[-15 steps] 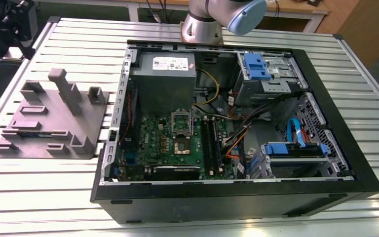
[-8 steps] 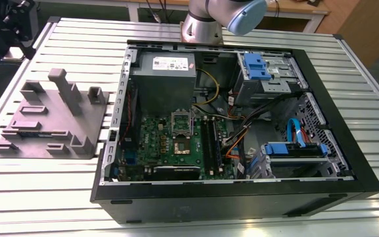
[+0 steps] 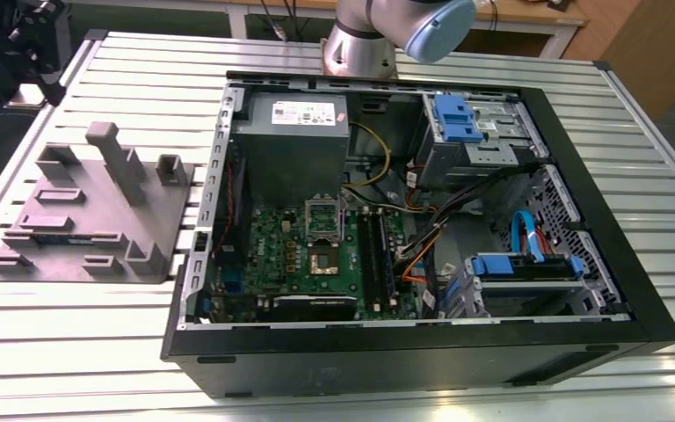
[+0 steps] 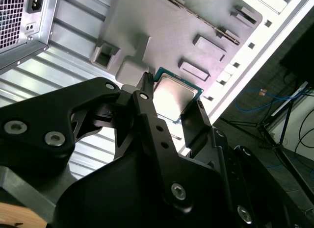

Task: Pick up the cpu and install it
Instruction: 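Pick up the cpu and move it towards the insertion slot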

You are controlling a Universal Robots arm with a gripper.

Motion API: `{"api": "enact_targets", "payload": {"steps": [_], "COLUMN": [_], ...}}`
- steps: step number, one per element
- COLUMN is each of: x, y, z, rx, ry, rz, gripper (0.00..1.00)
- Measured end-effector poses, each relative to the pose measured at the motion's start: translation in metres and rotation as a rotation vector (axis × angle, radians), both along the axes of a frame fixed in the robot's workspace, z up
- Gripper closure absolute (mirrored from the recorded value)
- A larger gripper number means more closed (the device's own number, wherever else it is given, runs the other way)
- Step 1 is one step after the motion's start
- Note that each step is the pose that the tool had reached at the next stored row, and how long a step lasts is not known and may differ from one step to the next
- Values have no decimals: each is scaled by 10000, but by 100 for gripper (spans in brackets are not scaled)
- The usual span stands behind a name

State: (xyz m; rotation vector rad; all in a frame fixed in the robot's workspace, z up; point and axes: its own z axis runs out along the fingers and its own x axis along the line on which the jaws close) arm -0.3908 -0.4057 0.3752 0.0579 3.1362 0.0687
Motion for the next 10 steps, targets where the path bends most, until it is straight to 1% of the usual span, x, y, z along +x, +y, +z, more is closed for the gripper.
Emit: {"api": "enact_targets", "payload": {"steps": [5,7,10], "x": [11,61,68], "y": [0,0,0], "z": [0,0,0], "rx": [0,0,0], "ry": [0,-1,0], "rz": [0,0,1], "gripper": [53,53,53]}}
